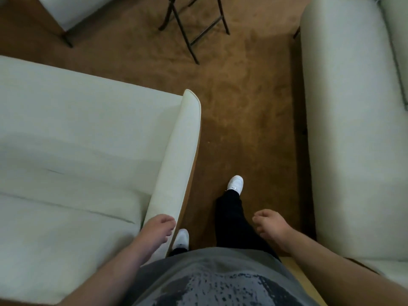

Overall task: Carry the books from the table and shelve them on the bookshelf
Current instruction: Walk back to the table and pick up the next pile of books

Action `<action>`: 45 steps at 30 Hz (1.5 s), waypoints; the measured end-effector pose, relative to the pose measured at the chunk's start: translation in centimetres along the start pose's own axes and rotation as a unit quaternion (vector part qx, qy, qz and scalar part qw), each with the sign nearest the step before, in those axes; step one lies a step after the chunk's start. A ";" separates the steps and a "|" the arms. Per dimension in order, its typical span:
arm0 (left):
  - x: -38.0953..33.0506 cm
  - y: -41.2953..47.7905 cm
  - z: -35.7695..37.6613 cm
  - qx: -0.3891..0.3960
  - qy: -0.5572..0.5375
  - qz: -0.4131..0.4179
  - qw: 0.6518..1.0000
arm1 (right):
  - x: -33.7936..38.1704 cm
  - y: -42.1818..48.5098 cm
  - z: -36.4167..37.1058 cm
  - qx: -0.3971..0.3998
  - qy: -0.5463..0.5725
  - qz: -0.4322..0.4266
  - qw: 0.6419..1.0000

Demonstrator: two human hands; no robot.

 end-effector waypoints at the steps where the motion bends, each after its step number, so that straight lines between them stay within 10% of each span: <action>1: -1.4 0.8 0.1 -0.006 -0.003 -0.008 1.000 | 1.0 0.7 -1.6 0.001 -0.001 0.000 1.000; 15: -29.0 12.1 2.8 -0.049 0.027 0.042 0.998 | 15.6 6.5 -24.1 -0.028 -0.002 -0.017 0.999; 45: -65.3 37.1 -16.2 -0.059 -0.031 -0.023 0.997 | 71.7 15.1 -36.6 -0.065 -0.090 -0.072 0.991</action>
Point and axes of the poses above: each hand's wrist, its own y-axis towards the middle knuckle, its own z-axis out of the palm, x = y × z, the point moved 6 cm from there along y, towards the middle knuckle, and after that the axes turned 7 degrees about z, right-handed, at the moved point
